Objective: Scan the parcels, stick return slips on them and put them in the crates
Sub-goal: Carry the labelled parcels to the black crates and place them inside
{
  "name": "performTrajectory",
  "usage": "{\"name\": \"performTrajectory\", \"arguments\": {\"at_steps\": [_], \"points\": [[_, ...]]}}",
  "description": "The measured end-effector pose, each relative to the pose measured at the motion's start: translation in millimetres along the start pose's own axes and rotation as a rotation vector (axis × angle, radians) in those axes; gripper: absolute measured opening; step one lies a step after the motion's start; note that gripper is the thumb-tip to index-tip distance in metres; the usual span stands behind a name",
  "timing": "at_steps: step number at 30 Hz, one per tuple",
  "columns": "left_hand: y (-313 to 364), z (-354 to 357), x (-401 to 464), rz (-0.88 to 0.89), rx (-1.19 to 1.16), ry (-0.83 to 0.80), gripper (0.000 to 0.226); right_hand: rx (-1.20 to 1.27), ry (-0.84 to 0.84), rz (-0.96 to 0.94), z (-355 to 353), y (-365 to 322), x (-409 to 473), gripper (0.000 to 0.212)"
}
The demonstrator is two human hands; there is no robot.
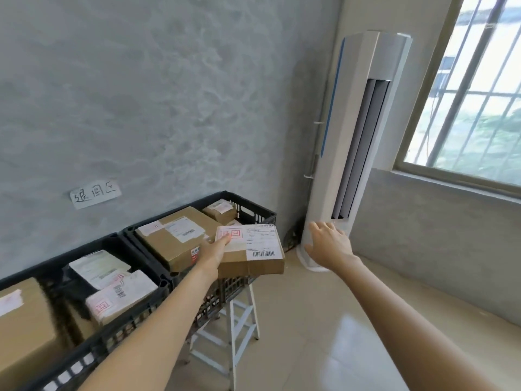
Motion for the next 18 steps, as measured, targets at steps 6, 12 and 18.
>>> {"name": "performTrajectory", "arguments": {"at_steps": [6,12,18], "points": [[-2,43,93,-0.064,-0.068,0.063,0.052,0.007,-0.018,-0.082,43,0,111,0.049],[28,77,184,-0.047,-0.133,0.133,0.035,-0.004,0.034,-0.153,43,3,233,0.045],[46,92,252,-0.028,-0.098,0.257,0.041,0.054,0.025,-0.241,66,-3,319,0.051]]}}
Point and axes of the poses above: each hand's wrist, its own x-axis towards the middle knuckle, its own z-axis out of the palm, y = z × x, the point moved 2 cm from there along x, towards the middle knuckle, and after that the axes turned 8 degrees about -x, right-handed, at the moved point
